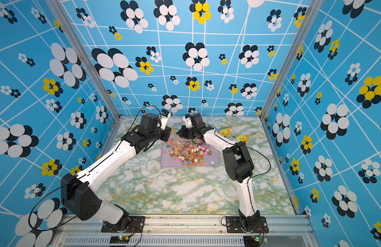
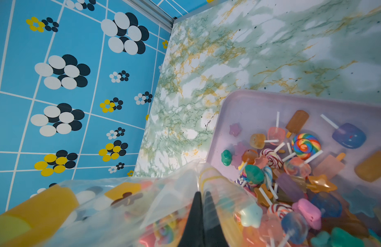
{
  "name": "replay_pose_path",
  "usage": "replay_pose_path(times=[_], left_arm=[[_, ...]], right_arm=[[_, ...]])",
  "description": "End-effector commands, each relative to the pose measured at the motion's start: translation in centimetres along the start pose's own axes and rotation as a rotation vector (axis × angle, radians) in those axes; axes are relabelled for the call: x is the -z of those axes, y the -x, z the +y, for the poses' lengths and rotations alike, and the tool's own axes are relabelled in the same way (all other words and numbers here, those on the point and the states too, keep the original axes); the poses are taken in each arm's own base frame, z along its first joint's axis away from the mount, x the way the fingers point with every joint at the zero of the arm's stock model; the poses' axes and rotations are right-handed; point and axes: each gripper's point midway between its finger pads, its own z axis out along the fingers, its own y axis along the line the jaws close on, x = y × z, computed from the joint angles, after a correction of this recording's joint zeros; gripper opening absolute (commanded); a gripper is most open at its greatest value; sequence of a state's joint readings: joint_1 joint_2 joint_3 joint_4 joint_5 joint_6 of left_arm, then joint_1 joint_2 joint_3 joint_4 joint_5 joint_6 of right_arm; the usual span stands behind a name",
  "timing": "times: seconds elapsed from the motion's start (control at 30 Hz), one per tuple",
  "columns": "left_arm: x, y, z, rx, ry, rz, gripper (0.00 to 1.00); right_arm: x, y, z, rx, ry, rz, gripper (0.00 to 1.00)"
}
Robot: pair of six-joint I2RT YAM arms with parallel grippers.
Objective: Pour candies out of the ziploc bag
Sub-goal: 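Pour the candies out of the ziploc bag onto the tray.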
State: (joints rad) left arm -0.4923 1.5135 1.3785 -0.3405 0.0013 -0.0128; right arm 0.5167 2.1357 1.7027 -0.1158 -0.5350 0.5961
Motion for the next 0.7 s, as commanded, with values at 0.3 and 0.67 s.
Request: replay_pose_path(times=[0.3,0.67], left_arm=[[1.91,5.48,-0.43,-0.043,0.002,-0.135,0.0],[1.7,5.18,-0.36,-0.056,0.009,-0.122,0.0]], right_arm=[[-1.24,-1.48,-2.02,-0.054,-0.032,0.031,0.0],[-1.32,-1.59,-2.0,-0.061,-0.025,0.03,0.0]])
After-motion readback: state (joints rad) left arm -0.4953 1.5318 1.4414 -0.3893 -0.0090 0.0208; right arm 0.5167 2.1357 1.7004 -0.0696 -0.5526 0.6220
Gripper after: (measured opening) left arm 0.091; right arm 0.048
